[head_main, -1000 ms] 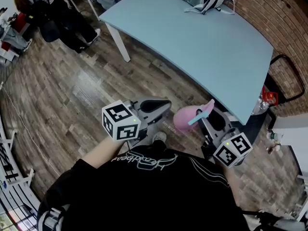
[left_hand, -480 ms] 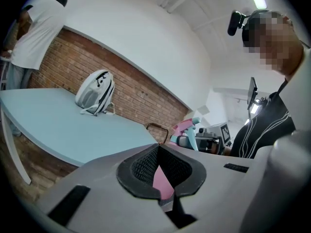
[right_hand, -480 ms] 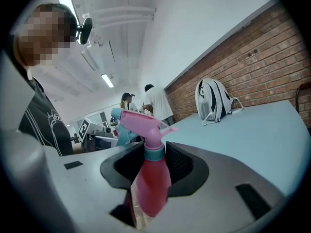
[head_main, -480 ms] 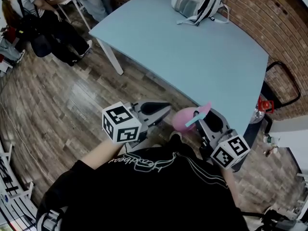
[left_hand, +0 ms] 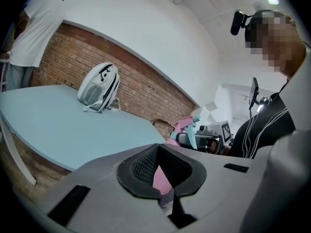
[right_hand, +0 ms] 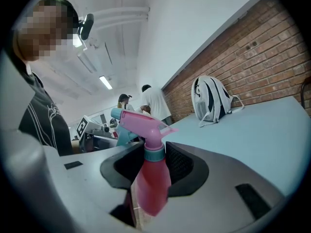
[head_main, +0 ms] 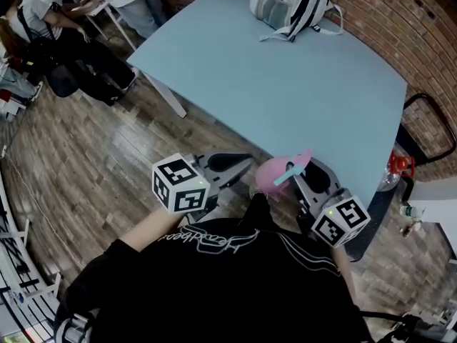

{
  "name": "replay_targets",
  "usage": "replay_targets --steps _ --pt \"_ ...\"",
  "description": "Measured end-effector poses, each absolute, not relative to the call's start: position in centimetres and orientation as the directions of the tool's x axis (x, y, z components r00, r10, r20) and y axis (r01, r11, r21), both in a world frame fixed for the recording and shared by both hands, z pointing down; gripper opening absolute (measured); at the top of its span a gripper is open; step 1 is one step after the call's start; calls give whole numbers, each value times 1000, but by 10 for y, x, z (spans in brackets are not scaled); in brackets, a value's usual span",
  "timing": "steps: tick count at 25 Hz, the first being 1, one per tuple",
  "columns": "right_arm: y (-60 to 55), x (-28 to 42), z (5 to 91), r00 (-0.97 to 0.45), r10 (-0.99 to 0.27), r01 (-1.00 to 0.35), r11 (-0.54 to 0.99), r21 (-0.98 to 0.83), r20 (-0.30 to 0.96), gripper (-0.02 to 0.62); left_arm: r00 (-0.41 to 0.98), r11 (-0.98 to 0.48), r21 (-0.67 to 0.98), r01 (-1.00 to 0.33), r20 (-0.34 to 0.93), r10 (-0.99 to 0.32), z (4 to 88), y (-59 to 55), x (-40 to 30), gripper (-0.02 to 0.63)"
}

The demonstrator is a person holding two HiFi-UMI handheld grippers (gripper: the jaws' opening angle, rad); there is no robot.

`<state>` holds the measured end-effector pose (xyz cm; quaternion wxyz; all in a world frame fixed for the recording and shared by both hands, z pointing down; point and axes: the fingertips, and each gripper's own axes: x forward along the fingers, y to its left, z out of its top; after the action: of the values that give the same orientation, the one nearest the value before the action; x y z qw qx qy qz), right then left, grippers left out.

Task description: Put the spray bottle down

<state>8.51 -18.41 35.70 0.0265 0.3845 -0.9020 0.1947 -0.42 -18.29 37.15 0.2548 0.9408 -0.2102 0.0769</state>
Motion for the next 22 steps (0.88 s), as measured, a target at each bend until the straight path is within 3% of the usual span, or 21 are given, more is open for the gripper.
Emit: replay_targets --steps 11,22 --pt "-274 112 383 -689 -680 -723 624 -295 251 133 893 -718 531 -449 278 -353 407 -265 26 6" --pt "-354 123 394 -642 -714 -757 649 -79 281 133 894 -690 569 -447 254 -369 418 -329 42 6"
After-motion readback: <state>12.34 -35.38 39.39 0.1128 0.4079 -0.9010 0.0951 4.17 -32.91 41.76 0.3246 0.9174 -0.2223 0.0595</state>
